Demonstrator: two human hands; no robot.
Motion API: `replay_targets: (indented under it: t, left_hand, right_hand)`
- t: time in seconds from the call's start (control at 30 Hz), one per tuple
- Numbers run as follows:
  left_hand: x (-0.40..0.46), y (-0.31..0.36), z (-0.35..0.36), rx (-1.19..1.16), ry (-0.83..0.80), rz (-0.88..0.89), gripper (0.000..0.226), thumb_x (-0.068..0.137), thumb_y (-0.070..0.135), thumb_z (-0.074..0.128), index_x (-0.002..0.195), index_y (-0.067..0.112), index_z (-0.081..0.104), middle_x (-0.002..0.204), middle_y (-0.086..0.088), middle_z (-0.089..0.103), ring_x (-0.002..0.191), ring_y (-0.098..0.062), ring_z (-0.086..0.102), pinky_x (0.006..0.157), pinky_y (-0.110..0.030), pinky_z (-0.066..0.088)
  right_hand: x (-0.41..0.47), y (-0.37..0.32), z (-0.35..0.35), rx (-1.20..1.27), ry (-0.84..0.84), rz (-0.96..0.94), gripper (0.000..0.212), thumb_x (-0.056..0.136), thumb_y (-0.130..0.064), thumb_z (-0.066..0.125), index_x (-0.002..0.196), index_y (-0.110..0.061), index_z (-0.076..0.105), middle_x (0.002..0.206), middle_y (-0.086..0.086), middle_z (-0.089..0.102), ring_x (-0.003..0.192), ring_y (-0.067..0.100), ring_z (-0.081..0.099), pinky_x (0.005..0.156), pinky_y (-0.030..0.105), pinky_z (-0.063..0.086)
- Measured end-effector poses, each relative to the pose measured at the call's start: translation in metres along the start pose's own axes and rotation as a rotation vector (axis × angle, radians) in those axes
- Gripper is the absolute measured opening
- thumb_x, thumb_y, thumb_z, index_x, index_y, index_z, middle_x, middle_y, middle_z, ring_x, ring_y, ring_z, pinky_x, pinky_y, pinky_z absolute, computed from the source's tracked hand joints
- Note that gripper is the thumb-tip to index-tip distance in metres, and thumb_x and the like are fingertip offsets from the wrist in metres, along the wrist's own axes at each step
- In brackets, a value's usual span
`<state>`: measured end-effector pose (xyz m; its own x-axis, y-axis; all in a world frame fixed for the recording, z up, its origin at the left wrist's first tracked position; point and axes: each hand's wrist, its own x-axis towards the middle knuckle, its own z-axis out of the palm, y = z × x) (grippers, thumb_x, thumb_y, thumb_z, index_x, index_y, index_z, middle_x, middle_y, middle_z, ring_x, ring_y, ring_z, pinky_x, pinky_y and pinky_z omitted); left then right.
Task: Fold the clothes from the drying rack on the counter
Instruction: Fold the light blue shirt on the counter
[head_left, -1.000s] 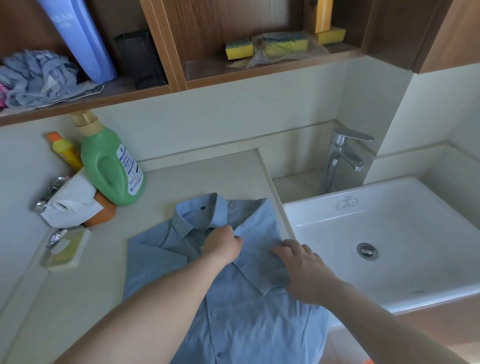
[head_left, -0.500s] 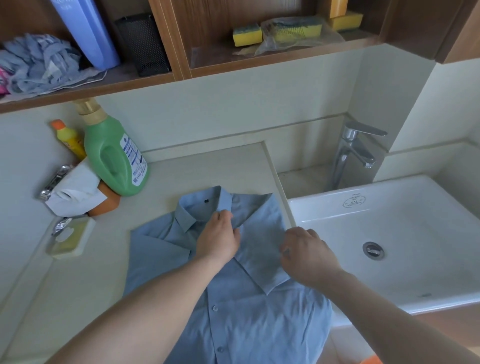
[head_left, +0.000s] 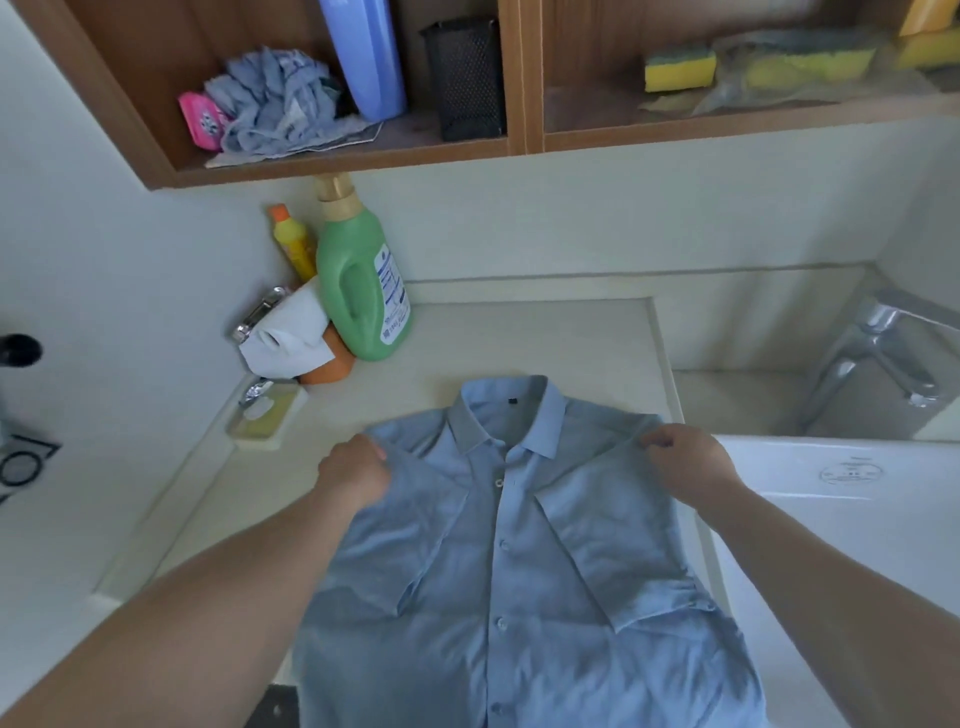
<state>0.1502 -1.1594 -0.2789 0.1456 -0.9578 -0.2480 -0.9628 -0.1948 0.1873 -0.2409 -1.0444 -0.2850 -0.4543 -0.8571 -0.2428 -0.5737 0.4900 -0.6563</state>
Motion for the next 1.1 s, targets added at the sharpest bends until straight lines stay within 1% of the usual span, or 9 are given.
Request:
replay_targets:
  t: [0.2, 0.3, 0.57, 0.73, 0.87, 0.93, 0.97, 1.03, 1.1]
  left_hand:
    - [0.023, -0.018, 0.007, -0.308, 0.048, -0.162, 0.039, 0.089, 0.012, 0.061, 0.124, 0.005, 0.046, 0.111, -0.019, 0.066, 0.099, -0.038, 0.069, 0.088, -0.045, 0.059]
    - [0.043, -0.023, 0.017, -0.389, -0.021, -0.213, 0.030, 0.087, 0.017, 0.060, 0.113, 0.003, 0.055, 0.098, -0.017, 0.071, 0.084, -0.034, 0.073, 0.076, -0.047, 0.063]
    - [0.095, -0.006, 0.009, -0.383, 0.107, -0.109, 0.020, 0.094, 0.027, 0.058, 0.103, 0.010, 0.051, 0.096, -0.013, 0.071, 0.091, -0.035, 0.071, 0.085, -0.038, 0.054]
    - [0.127, 0.025, -0.008, -0.481, 0.212, -0.024, 0.022, 0.100, 0.019, 0.054, 0.114, 0.004, 0.058, 0.106, -0.019, 0.069, 0.103, -0.041, 0.065, 0.079, -0.035, 0.044]
    - [0.141, 0.051, -0.006, -0.543, 0.173, 0.147, 0.022, 0.094, 0.001, 0.053, 0.075, 0.011, 0.051, 0.070, -0.006, 0.051, 0.077, -0.042, 0.058, 0.067, -0.037, 0.041]
    - [0.144, 0.056, -0.001, -0.541, 0.086, 0.205, 0.008, 0.093, 0.000, 0.049, 0.101, 0.001, 0.053, 0.094, -0.022, 0.054, 0.091, -0.043, 0.056, 0.084, -0.049, 0.049]
    - [0.145, 0.057, 0.001, -0.520, 0.063, 0.224, 0.028, 0.095, 0.003, 0.050, 0.122, -0.003, 0.049, 0.118, -0.030, 0.052, 0.109, -0.046, 0.053, 0.098, -0.054, 0.046]
    - [0.135, 0.060, 0.002, -0.470, 0.067, 0.276, 0.057, 0.098, 0.008, 0.053, 0.151, 0.004, 0.032, 0.155, -0.025, 0.031, 0.136, -0.039, 0.042, 0.113, -0.048, 0.039]
    - [0.119, 0.060, 0.003, -0.419, 0.181, 0.276, 0.068, 0.099, 0.010, 0.056, 0.159, 0.009, 0.023, 0.167, -0.016, 0.014, 0.143, -0.030, 0.037, 0.112, -0.037, 0.037]
  right_hand:
    - [0.029, -0.023, -0.001, -0.221, -0.093, 0.029, 0.019, 0.099, -0.023, 0.057, 0.095, -0.013, 0.072, 0.084, 0.005, 0.064, 0.080, 0.027, 0.058, 0.071, 0.030, 0.045]
    - [0.036, -0.033, 0.005, -0.220, -0.076, 0.074, 0.025, 0.100, -0.017, 0.048, 0.113, -0.019, 0.070, 0.112, 0.006, 0.068, 0.109, 0.027, 0.065, 0.085, 0.030, 0.051]
    - [0.071, -0.074, -0.003, -0.095, 0.015, 0.067, 0.032, 0.089, -0.006, 0.061, 0.116, -0.015, 0.075, 0.119, 0.015, 0.070, 0.113, 0.036, 0.064, 0.097, 0.035, 0.049]
    - [0.129, -0.069, 0.010, -0.082, 0.003, 0.021, 0.027, 0.062, -0.020, 0.050, 0.080, -0.011, 0.068, 0.102, 0.014, 0.067, 0.085, 0.032, 0.067, 0.071, 0.032, 0.053]
    - [0.171, -0.059, 0.024, -0.186, -0.034, 0.009, 0.055, 0.059, -0.023, 0.043, 0.104, -0.005, 0.067, 0.110, 0.012, 0.061, 0.087, 0.030, 0.063, 0.064, 0.024, 0.044]
    - [0.174, -0.068, 0.024, -0.247, -0.035, -0.008, 0.062, 0.060, -0.023, 0.041, 0.115, -0.007, 0.066, 0.122, 0.010, 0.060, 0.087, 0.030, 0.064, 0.063, 0.025, 0.048]
    - [0.175, -0.073, 0.024, -0.260, -0.033, -0.026, 0.063, 0.062, -0.022, 0.041, 0.119, -0.008, 0.065, 0.129, 0.009, 0.058, 0.090, 0.031, 0.064, 0.070, 0.028, 0.052]
    - [0.177, -0.079, 0.025, -0.231, -0.017, -0.043, 0.064, 0.067, -0.020, 0.045, 0.128, -0.008, 0.061, 0.142, 0.006, 0.049, 0.103, 0.033, 0.063, 0.085, 0.033, 0.052]
    - [0.171, -0.086, 0.026, -0.169, 0.007, -0.083, 0.068, 0.072, -0.021, 0.049, 0.139, -0.011, 0.054, 0.155, 0.002, 0.036, 0.123, 0.031, 0.056, 0.101, 0.034, 0.047]
